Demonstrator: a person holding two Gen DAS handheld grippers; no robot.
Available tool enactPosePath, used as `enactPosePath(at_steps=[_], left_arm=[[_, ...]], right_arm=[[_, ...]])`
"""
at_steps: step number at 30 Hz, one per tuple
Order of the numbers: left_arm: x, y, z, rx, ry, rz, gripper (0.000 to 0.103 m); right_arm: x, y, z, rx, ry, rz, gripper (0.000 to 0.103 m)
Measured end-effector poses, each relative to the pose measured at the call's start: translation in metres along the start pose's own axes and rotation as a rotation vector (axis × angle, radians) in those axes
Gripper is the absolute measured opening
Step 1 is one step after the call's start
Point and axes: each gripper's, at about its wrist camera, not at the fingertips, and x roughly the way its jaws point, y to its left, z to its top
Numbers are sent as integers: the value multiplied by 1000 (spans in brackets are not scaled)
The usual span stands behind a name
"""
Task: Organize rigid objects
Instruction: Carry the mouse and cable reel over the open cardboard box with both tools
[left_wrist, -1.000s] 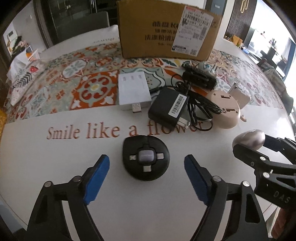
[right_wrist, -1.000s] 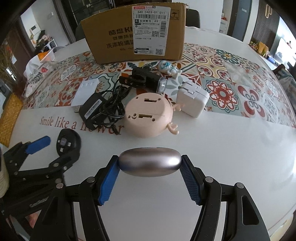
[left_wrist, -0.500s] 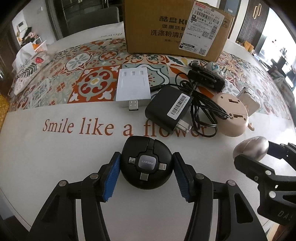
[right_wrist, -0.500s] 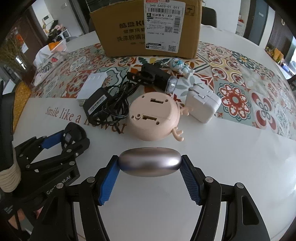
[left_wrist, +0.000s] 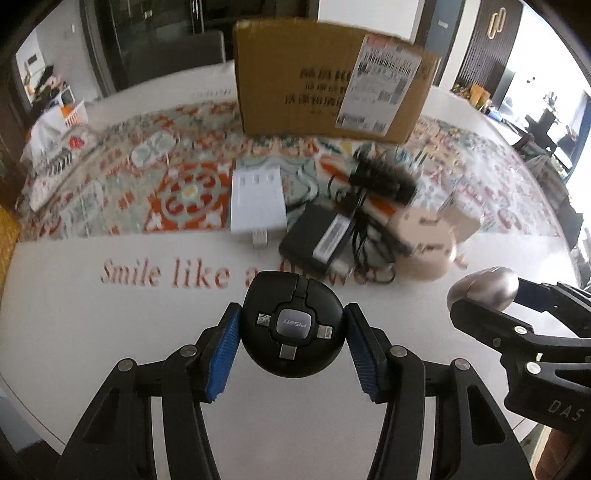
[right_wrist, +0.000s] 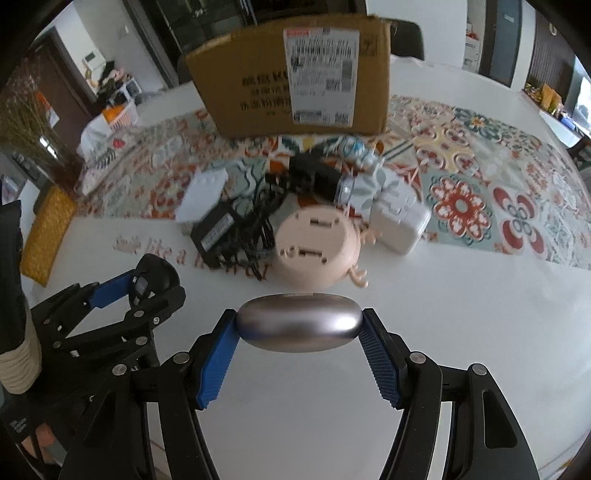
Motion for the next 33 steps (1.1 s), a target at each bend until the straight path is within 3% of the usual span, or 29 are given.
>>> enactPosePath(at_steps=[16, 33], left_arm=[[-71, 3, 78, 24, -219, -44, 55], [-98, 10, 177, 79, -358, -35, 55]], right_arm=[[-76, 13, 64, -12, -271, -38, 66], [-99, 19, 152, -27, -414, -55, 66]])
